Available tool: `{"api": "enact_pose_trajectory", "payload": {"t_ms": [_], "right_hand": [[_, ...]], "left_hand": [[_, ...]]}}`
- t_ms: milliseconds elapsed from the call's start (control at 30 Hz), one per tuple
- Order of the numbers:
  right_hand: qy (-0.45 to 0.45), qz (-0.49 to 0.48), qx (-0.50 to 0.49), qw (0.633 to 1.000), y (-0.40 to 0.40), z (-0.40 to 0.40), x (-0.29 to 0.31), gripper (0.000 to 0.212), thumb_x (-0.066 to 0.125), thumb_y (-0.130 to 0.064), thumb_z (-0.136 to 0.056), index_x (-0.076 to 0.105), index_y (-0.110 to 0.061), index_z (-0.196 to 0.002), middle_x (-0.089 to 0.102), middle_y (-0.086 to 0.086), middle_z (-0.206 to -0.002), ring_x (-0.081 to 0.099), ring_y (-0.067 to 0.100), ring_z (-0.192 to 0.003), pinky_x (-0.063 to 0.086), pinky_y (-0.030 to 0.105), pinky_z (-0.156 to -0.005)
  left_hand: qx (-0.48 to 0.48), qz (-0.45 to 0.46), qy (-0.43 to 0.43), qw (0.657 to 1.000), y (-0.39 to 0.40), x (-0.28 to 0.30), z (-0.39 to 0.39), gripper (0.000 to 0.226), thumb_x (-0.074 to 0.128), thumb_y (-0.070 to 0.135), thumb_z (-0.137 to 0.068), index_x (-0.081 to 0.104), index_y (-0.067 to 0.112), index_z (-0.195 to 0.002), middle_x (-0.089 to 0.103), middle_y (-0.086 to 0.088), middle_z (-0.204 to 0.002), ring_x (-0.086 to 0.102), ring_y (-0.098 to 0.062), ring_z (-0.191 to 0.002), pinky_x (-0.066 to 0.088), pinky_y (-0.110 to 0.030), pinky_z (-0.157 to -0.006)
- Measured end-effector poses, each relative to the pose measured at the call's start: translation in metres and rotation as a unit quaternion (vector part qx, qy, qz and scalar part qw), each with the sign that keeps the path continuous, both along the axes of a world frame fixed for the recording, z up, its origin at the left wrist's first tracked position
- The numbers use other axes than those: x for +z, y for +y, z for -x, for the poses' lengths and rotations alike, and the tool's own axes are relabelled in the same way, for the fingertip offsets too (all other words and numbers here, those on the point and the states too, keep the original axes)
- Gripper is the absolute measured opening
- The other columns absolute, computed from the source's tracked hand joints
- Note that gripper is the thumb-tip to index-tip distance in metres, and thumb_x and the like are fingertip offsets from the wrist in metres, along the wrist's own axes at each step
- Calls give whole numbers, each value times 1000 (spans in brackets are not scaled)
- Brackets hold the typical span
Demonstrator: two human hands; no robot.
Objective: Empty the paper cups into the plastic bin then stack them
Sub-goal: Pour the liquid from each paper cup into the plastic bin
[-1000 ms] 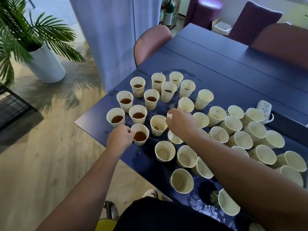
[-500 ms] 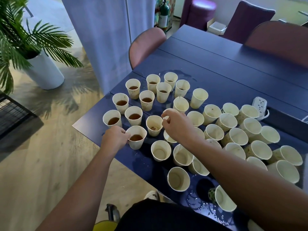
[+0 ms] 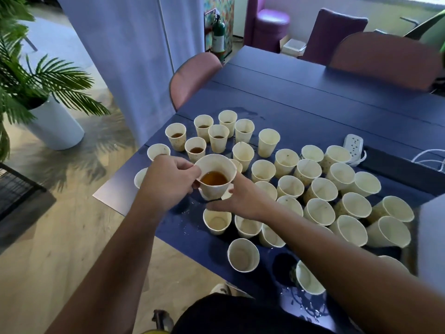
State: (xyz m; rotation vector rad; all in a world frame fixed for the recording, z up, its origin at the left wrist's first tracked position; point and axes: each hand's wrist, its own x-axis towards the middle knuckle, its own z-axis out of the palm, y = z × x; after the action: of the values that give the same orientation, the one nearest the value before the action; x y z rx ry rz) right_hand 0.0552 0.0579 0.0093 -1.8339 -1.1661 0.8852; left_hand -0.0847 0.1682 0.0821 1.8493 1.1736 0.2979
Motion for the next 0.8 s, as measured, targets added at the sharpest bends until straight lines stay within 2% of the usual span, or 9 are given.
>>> {"api": "enact_pose_trajectory", "payload": {"t_ms": [100, 167, 267, 333, 433, 533, 567, 667, 800], "right_hand": [[12, -62, -76, 995, -18, -6, 8, 79, 91, -37, -62, 51, -30, -130, 64, -14, -115, 61, 3, -106, 51, 27, -88], [0, -90, -125, 988, -38, -16, 16, 75, 89, -37, -61, 54, -27, -126, 65, -11, -112, 63, 6, -103, 52, 29, -86], [-27, -111, -172, 979, -77, -34, 29, 60, 86, -30, -66, 60, -25, -119, 68, -10, -107, 64, 7, -99, 51, 27, -83], [-38, -116, -206, 971, -109, -48, 42, 54, 86, -28, -68, 61, -25, -116, 68, -8, -106, 65, 8, -99, 52, 28, -84], [-58, -108, -261, 957, -166, -70, 66, 46, 87, -20, -70, 62, -24, -109, 68, -11, -100, 63, 2, -94, 46, 15, -78], [-95, -101, -326, 935, -230, -94, 84, 41, 85, -10, -73, 63, -24, -105, 66, -17, -93, 60, -8, -87, 41, 5, -73], [-109, -92, -353, 925, -251, -101, 88, 44, 86, -11, -73, 62, -24, -107, 66, -15, -95, 60, -6, -88, 41, 7, -74], [-147, -70, -423, 891, -311, -119, 93, 44, 86, -12, -73, 63, -18, -109, 67, -1, -102, 61, 10, -93, 48, 25, -79], [-190, -55, -499, 844, -380, -134, 97, 43, 86, -14, -69, 67, -14, -108, 70, 6, -103, 65, 22, -94, 51, 33, -82]], "left_hand": [[-29, -3, -31, 999, -26, 14, -19, 14, 66, 21, -91, 77, 21, -84, 70, 7, -58, 64, -3, -53, 57, -27, -67], [-56, -6, -46, 997, -46, 23, -34, 14, 66, 26, -93, 77, 21, -85, 69, 6, -56, 61, -1, -51, 51, -17, -57], [-110, -9, -74, 991, -80, 33, -55, 30, 62, 42, -97, 76, 23, -79, 70, 3, -58, 59, -1, -50, 44, -25, -59], [-139, 8, -110, 984, -102, 39, -72, 38, 58, 49, -98, 76, 22, -77, 69, 2, -58, 56, -1, -49, 40, -24, -57], [-201, 47, -151, 967, -133, 43, -100, 35, 54, 43, -101, 75, 19, -86, 75, 1, -69, 57, -8, -51, 42, -19, -55], [-294, 31, -149, 943, -166, 40, -123, 24, 55, 38, -102, 73, 24, -96, 76, 5, -74, 60, -8, -54, 45, -17, -55], [-327, 28, -149, 933, -178, 38, -128, 19, 57, 36, -102, 73, 26, -100, 76, 6, -74, 61, -5, -55, 47, -19, -58], [-404, 24, -144, 903, -214, 30, -143, 11, 63, 27, -98, 73, 30, -102, 75, 4, -75, 63, 2, -60, 51, -22, -65], [-495, -3, -132, 859, -262, 17, -167, 13, 67, 25, -95, 74, 33, -101, 73, 12, -80, 65, -5, -73, 50, -15, -69]]}}
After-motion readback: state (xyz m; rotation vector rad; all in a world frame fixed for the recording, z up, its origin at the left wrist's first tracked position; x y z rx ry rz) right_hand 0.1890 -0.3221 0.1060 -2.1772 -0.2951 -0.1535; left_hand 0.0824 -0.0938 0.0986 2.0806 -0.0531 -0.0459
